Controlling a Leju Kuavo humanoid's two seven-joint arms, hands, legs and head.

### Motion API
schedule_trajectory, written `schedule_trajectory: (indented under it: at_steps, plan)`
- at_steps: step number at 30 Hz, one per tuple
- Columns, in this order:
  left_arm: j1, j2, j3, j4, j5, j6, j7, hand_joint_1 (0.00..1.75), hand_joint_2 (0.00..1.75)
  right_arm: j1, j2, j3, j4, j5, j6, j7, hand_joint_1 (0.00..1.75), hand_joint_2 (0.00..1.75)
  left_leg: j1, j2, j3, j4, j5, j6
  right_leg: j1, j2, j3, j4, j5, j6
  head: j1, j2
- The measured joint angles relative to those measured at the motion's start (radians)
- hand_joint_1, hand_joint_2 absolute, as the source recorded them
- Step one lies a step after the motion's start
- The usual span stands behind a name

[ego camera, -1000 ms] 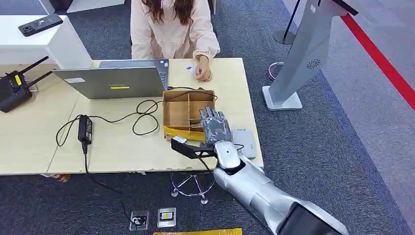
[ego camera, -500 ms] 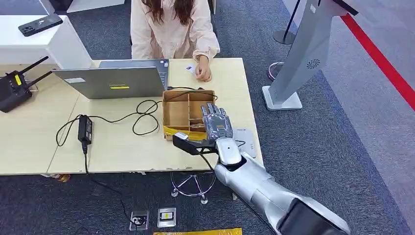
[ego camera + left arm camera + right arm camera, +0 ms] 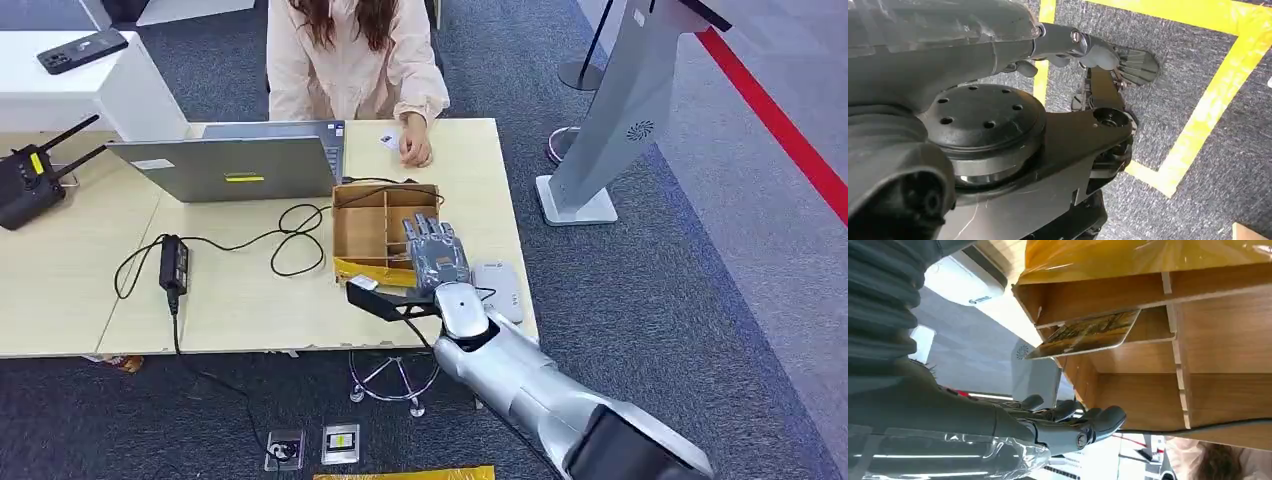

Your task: Pass the card to the sensor for recognition and then transmit it.

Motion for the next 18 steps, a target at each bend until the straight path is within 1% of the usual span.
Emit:
schedule_trajectory:
  at_steps: [18]
  plan:
    - [0.0, 0.0, 0.0, 0.0, 0.0, 0.0, 0.0, 0.0, 0.0, -0.005, 0.001, 0.003, 0.028, -0.007, 0.024, 0.012, 0.0, 1.75, 0.0, 0.0, 0.0, 0.0, 0.0, 0.0, 0.0, 0.0, 0.0, 0.0, 0.0, 0.0, 0.0, 0.0]
